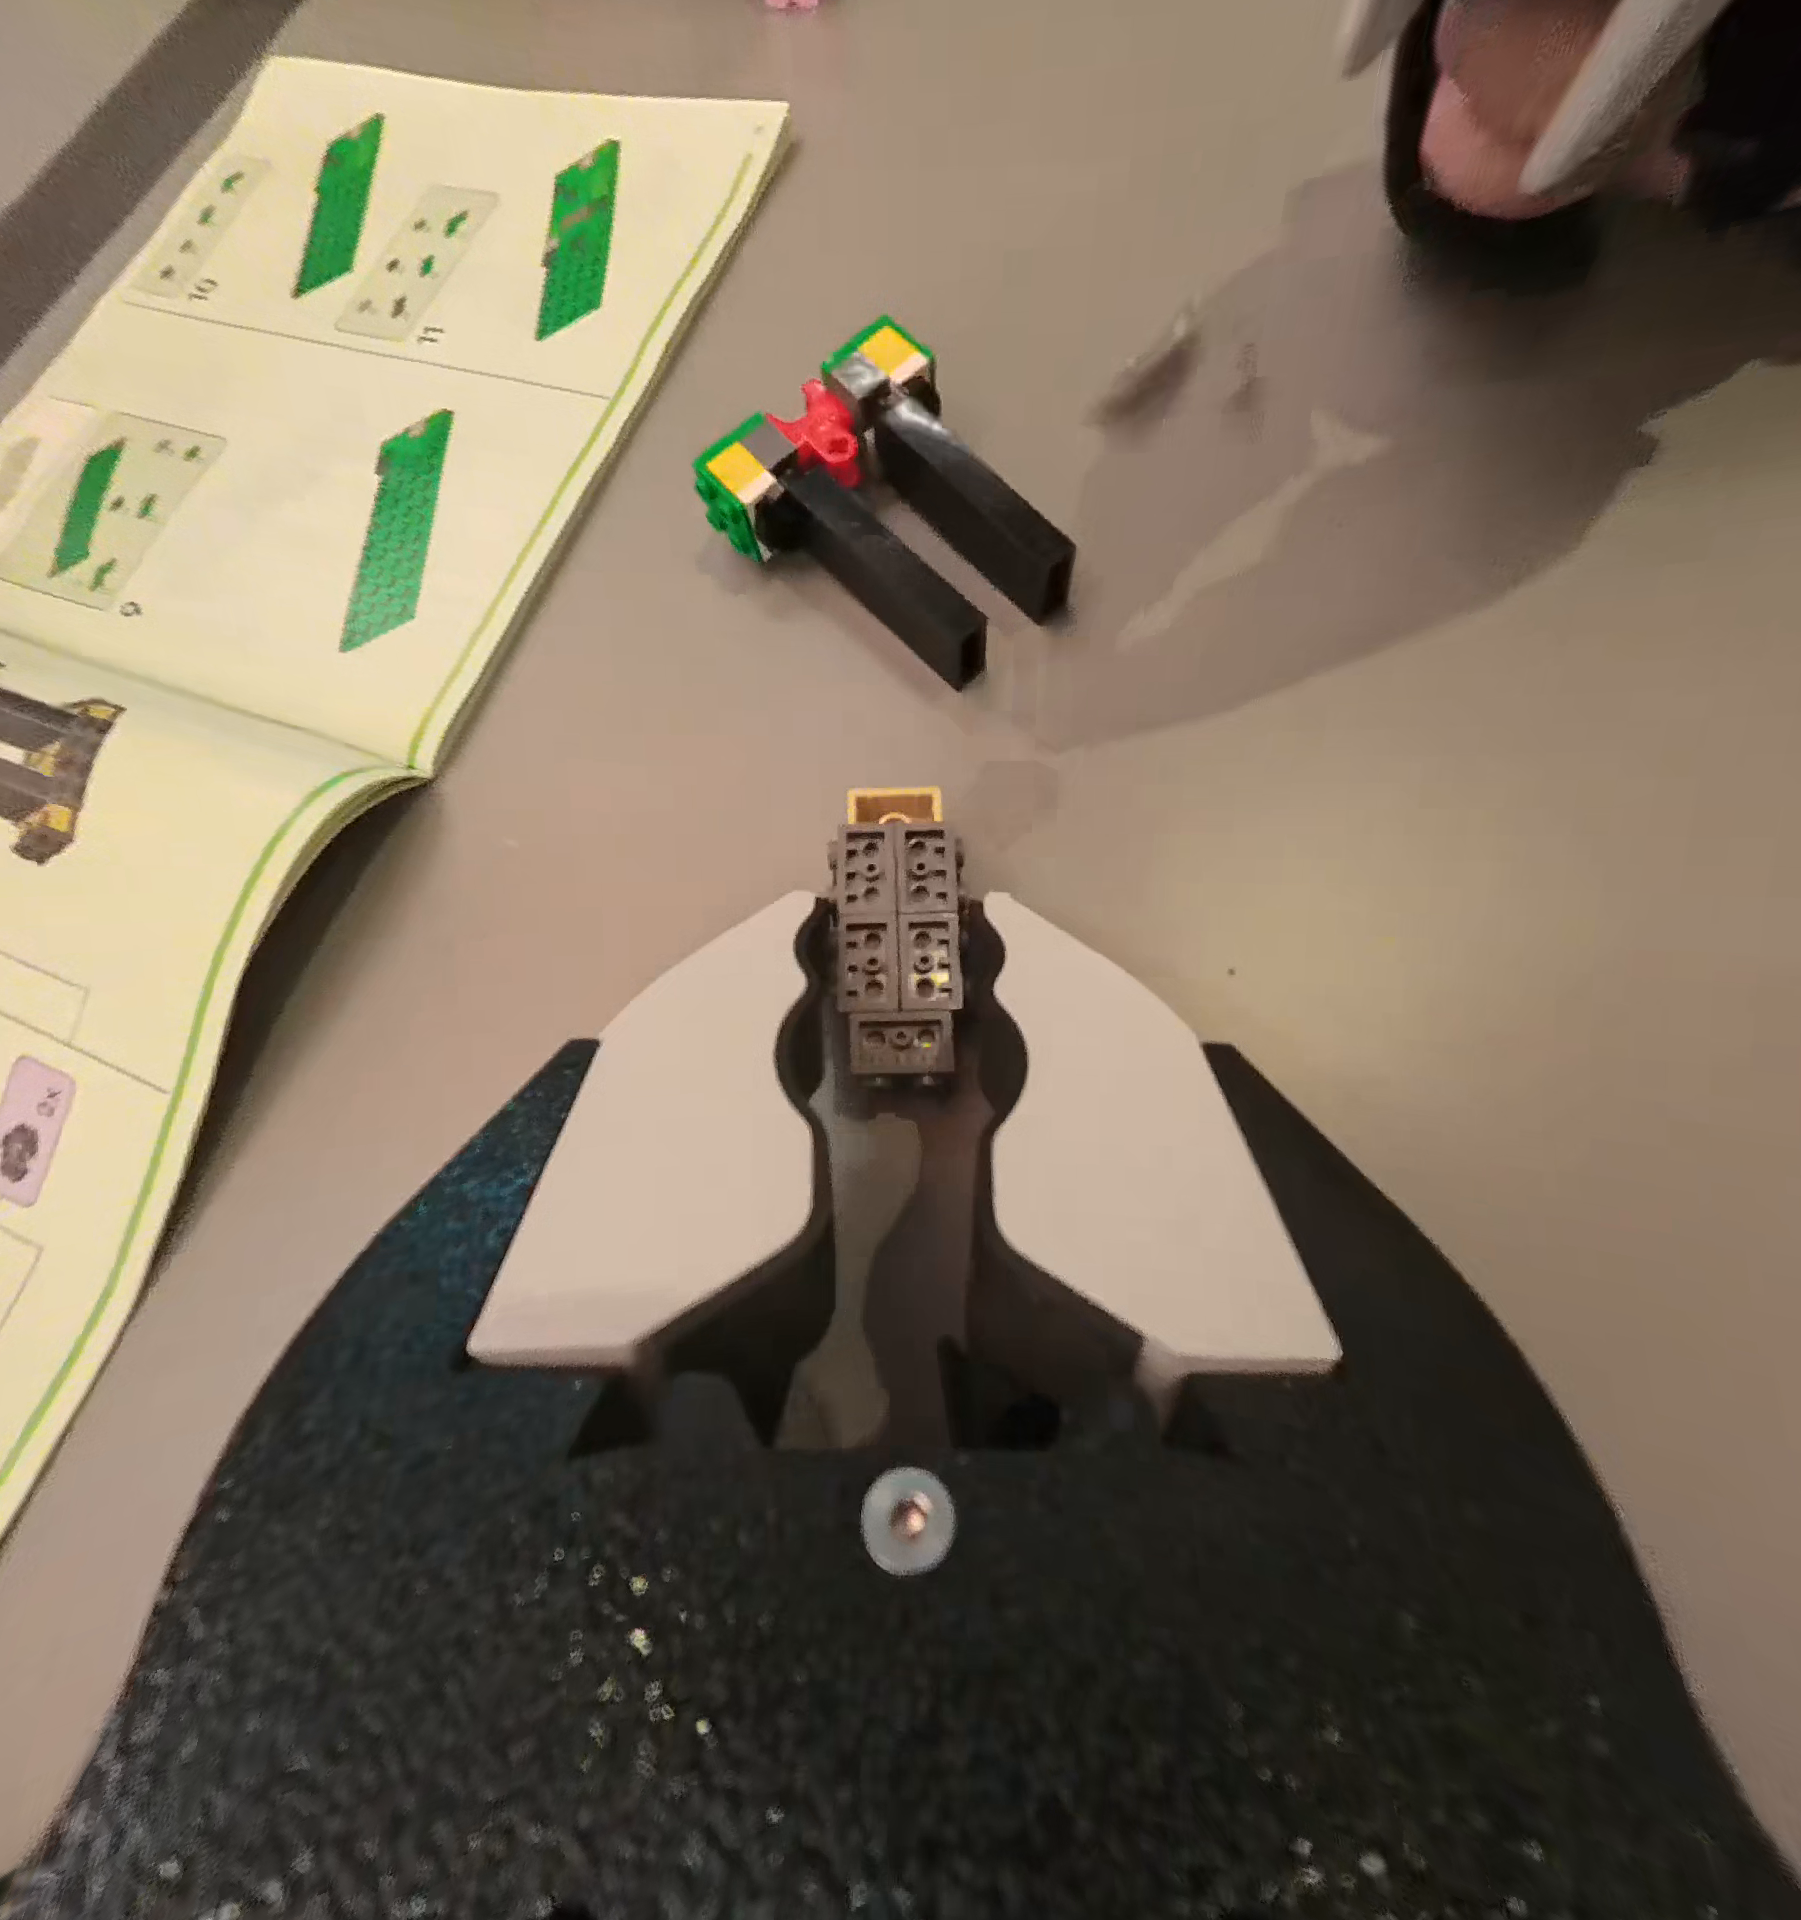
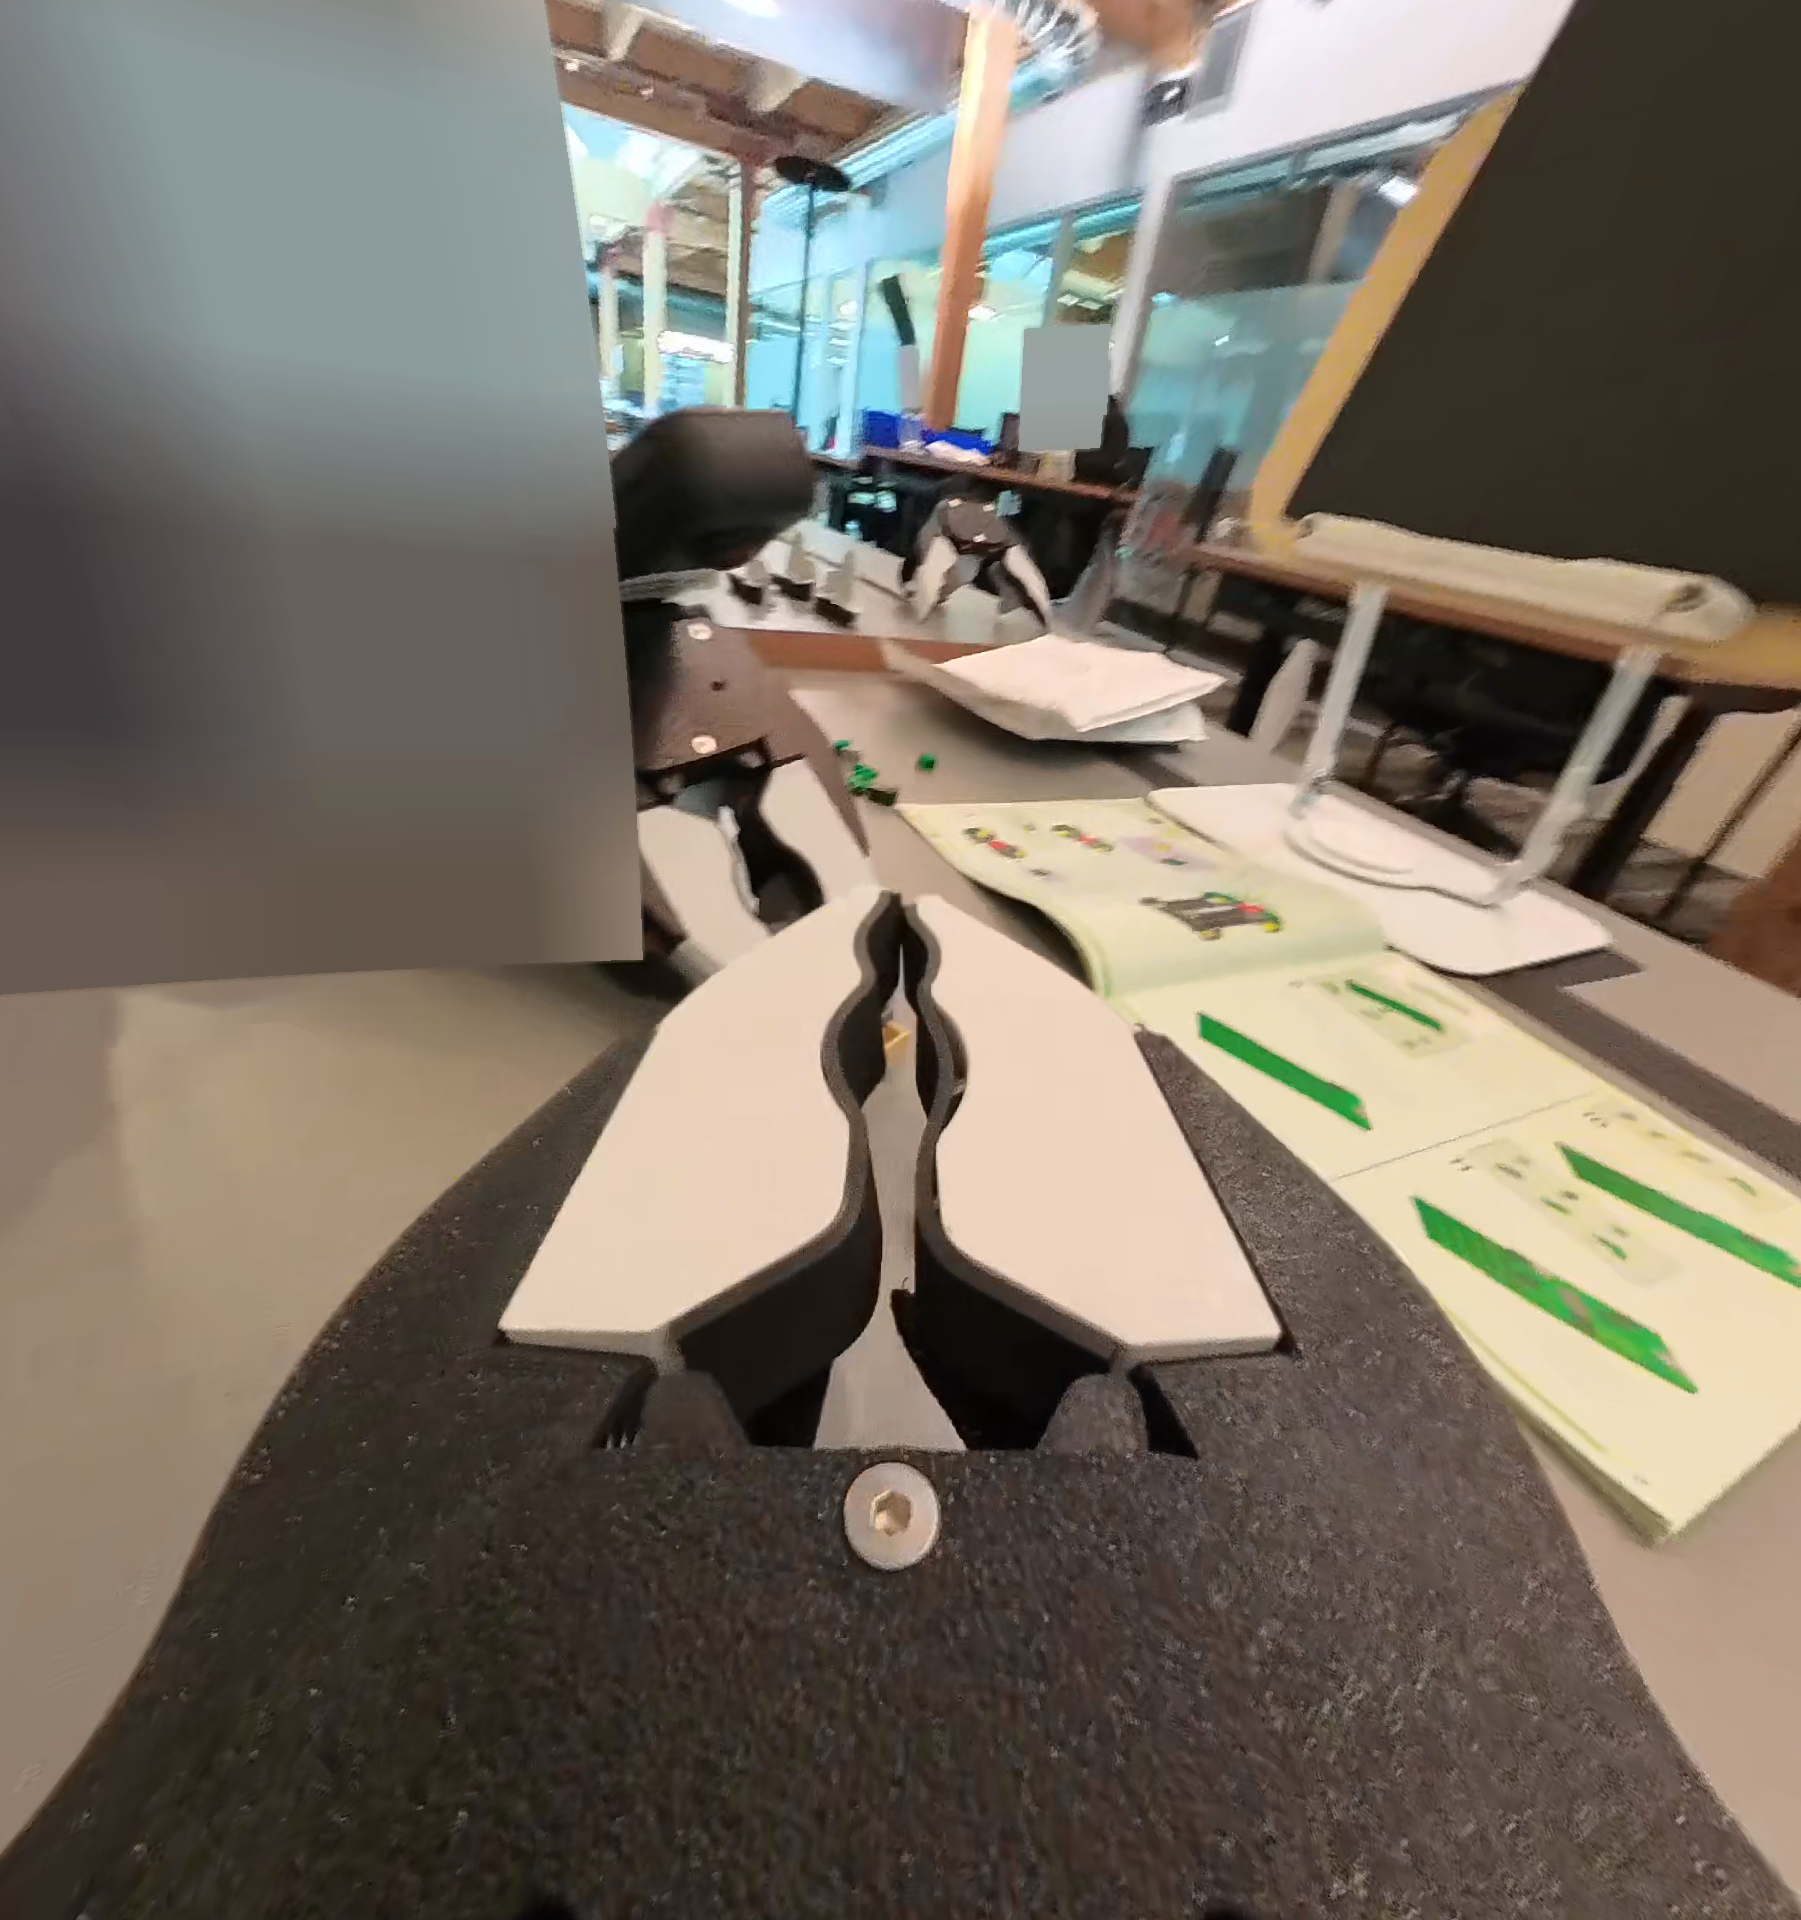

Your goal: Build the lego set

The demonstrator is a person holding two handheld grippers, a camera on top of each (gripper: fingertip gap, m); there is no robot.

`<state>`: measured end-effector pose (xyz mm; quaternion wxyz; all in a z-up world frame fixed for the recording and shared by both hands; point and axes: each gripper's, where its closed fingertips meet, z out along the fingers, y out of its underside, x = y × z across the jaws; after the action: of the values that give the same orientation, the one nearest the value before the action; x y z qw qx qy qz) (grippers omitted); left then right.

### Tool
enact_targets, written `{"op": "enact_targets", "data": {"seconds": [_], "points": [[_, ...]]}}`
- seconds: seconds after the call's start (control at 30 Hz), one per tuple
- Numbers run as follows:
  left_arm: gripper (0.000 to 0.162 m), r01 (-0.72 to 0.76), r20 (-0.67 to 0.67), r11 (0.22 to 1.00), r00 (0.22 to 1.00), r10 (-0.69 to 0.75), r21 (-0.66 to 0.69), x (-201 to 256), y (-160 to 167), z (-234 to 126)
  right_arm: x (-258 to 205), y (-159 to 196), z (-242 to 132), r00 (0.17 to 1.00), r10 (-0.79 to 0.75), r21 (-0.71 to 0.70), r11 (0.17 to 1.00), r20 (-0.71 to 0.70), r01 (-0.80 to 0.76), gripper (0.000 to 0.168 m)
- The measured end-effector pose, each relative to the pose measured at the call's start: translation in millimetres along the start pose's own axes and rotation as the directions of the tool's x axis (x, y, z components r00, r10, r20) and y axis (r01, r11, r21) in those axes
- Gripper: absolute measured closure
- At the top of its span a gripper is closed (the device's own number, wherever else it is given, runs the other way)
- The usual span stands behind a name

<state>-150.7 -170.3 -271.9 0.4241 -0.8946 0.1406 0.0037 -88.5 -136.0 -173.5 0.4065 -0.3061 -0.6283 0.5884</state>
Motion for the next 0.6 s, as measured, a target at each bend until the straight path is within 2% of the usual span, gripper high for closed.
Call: {"op": "enact_targets", "data": {"seconds": [0.03, 0.23, 0.6], "points": [[0.138, -0.008, 0.021, 1.0, 1.0, 0.008, -0.001, -1, -1, 1, 3, 0, 5, 1.0, -0.02, 0.007, 1.0, -0.022, 0.02, 0.168], [0.138, -0.002, 0.033, 1.0, 0.999, 0.002, 0.003, -1, -2, 3, 6, 9, 29, 0.993, -0.113, -0.038, 0.993, -0.042, 0.111, 0.168], [0.138, -0.002, 0.032, 1.0, 0.999, 0.002, 0.004, -1, -2, 3, 19, 11, 33, 0.979, -0.177, -0.044, 0.984, -0.105, 0.173, 0.168]]}}
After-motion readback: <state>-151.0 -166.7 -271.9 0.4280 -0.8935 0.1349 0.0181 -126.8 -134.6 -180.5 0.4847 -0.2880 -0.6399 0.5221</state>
